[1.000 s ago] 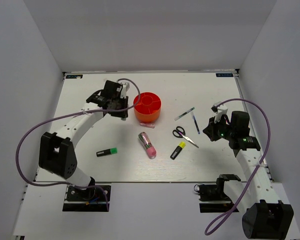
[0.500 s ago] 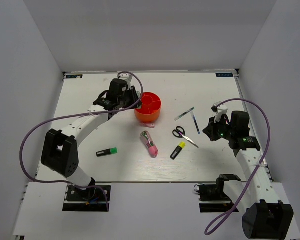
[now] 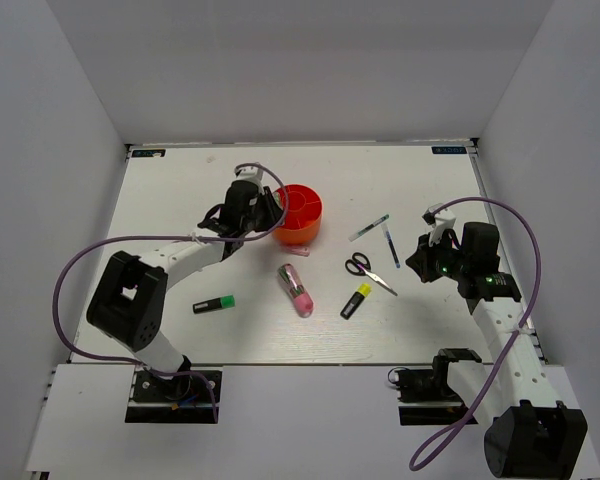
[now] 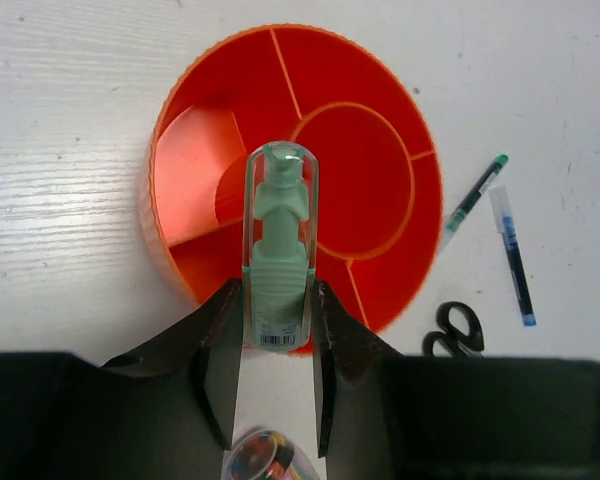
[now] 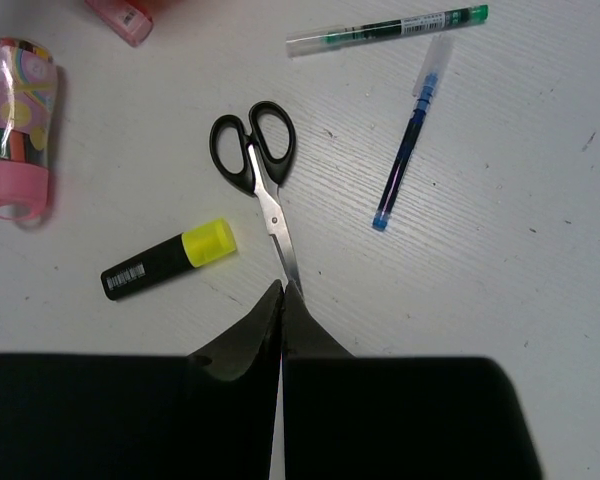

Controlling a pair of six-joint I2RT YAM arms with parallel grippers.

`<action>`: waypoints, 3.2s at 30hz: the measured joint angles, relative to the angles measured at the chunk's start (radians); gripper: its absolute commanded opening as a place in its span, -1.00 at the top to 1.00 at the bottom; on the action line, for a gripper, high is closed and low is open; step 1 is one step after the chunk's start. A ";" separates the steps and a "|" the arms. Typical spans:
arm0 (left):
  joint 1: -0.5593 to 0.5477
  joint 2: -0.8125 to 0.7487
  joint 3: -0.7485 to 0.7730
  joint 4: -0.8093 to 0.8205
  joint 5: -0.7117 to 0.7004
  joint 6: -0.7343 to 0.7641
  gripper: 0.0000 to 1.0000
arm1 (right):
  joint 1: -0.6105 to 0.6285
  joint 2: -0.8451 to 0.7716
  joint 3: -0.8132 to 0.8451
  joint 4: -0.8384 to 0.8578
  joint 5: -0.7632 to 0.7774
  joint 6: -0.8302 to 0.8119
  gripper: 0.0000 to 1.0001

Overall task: Sort the stationery into containers
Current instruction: Place the stationery in the storage box, then pick up the stationery from the center of the board.

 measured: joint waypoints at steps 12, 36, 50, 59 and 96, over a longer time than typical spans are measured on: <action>0.000 0.016 -0.056 0.177 -0.044 -0.084 0.98 | 0.000 0.000 0.000 0.000 0.000 0.000 1.00; -0.001 0.013 -0.029 0.092 -0.047 -0.054 -0.19 | -0.001 0.000 0.000 -0.001 -0.007 0.000 0.32; -0.041 -0.353 0.076 -0.597 -0.079 0.169 -0.38 | 0.000 0.030 0.002 -0.016 -0.097 -0.070 0.25; -0.030 -0.513 -0.263 -0.647 -0.092 -0.004 0.16 | 0.031 0.171 0.002 0.071 -0.201 -0.077 0.03; 0.053 -0.814 -0.333 -0.792 -0.364 0.193 -0.94 | 0.633 1.022 0.374 0.583 0.143 -0.021 -0.47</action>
